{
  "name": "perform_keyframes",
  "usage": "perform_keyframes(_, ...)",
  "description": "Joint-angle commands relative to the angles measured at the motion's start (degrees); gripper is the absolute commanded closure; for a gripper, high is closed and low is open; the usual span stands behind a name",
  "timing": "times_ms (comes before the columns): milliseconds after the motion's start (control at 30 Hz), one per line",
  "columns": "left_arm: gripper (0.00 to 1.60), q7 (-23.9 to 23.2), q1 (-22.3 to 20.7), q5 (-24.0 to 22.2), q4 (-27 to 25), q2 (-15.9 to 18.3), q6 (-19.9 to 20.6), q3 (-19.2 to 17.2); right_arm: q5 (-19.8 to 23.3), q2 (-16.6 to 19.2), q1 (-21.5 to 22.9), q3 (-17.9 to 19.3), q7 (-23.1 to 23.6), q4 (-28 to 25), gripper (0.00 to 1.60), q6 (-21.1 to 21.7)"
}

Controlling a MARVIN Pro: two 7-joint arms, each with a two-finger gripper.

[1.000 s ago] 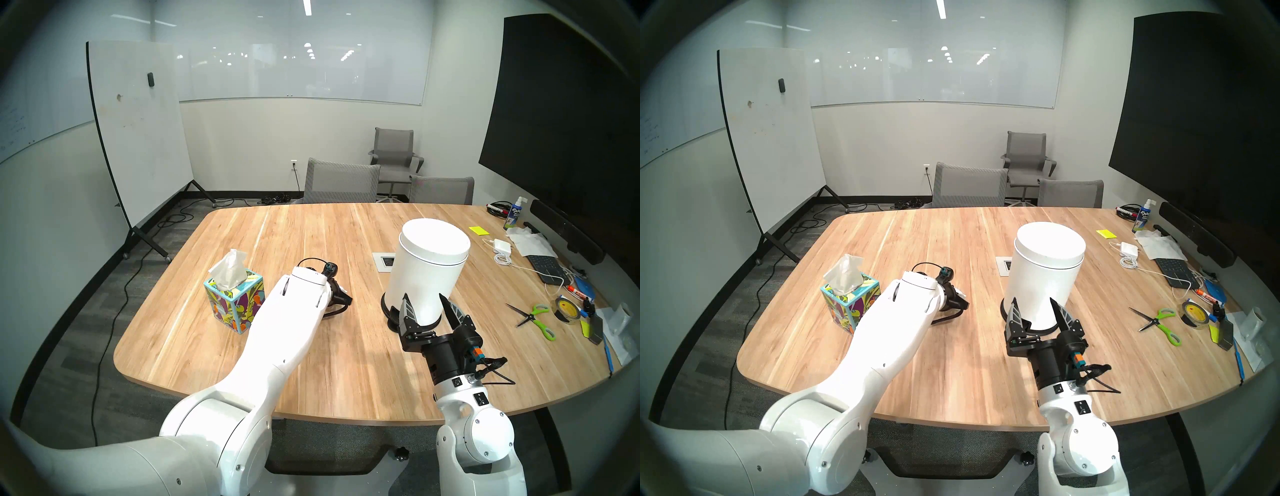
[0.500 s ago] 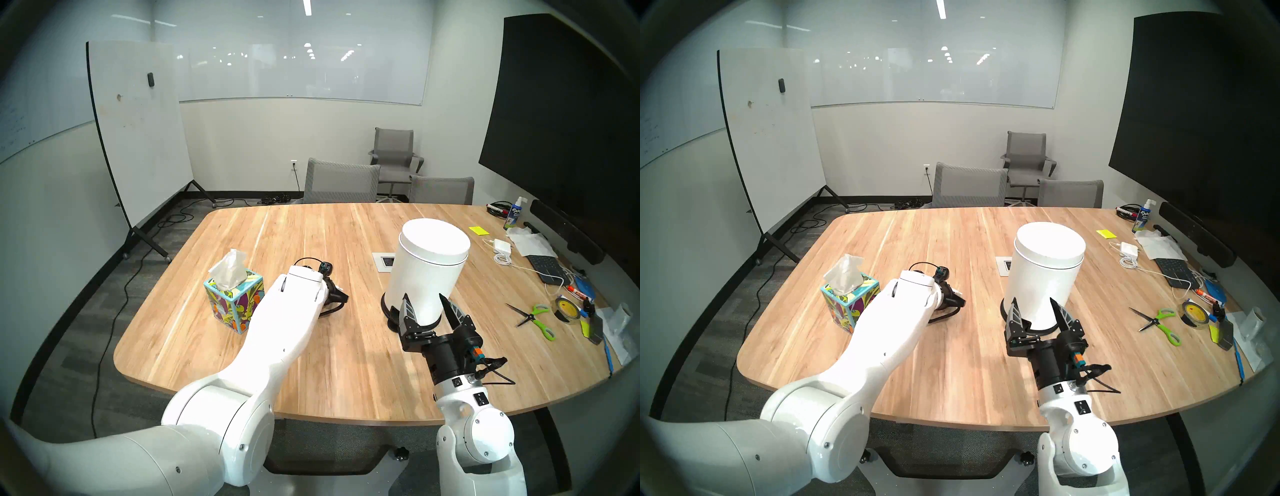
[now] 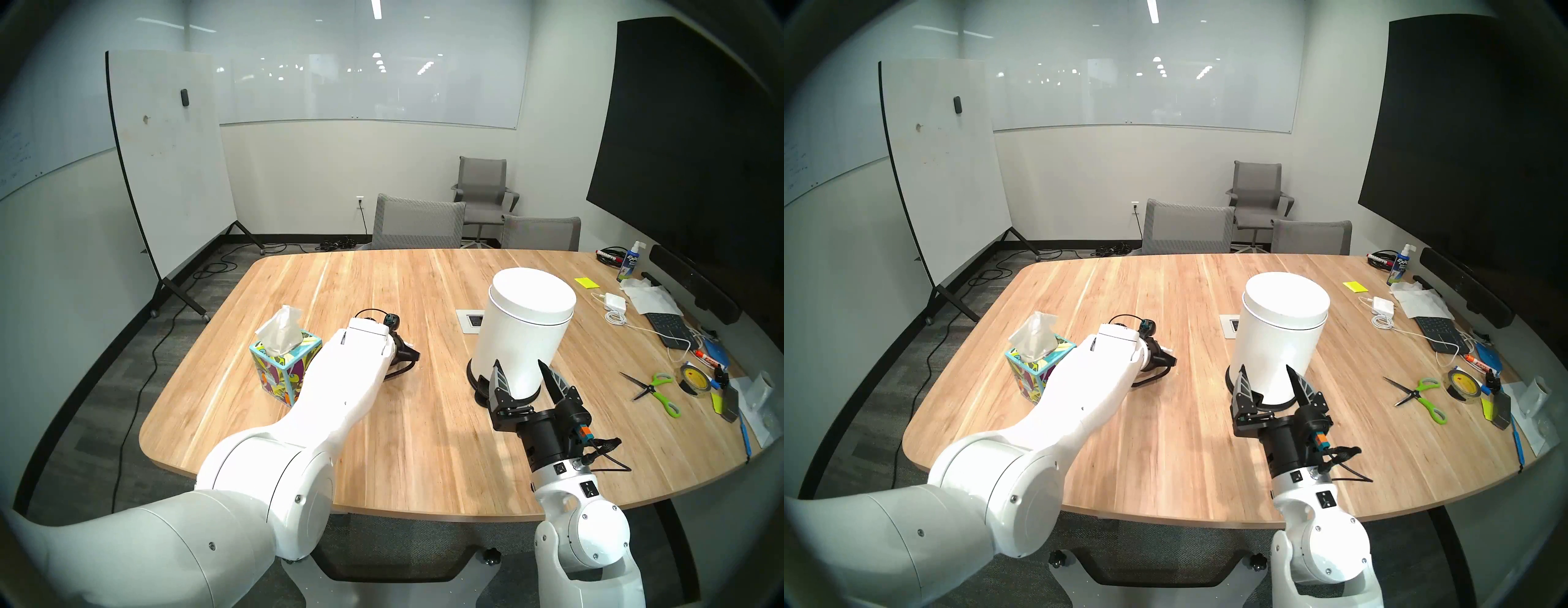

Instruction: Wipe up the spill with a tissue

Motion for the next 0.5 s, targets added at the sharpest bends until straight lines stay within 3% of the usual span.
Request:
perform_keyframes(0, 1.6, 1.41, -2.49, -0.05, 2.34, -0.34, -0.85, -0.46, -0.03, 0.15, 0.09, 0.04, 0.13, -1.44, 0.0, -0.2)
perform_keyframes(367, 1.6, 2.27, -5.06, -1.02, 6.48, 0.23, -1.85, -1.56, -0.03, 0.15, 0.09, 0.04, 0.13, -1.44, 0.0, -0.2)
perform_keyframes(467, 1.6, 2.64, -5.32, -0.29, 6.0, 0.15, 0.29, -0.71, -0.03, 0.15, 0.1, 0.04, 0.13, -1.44, 0.0, -0.2)
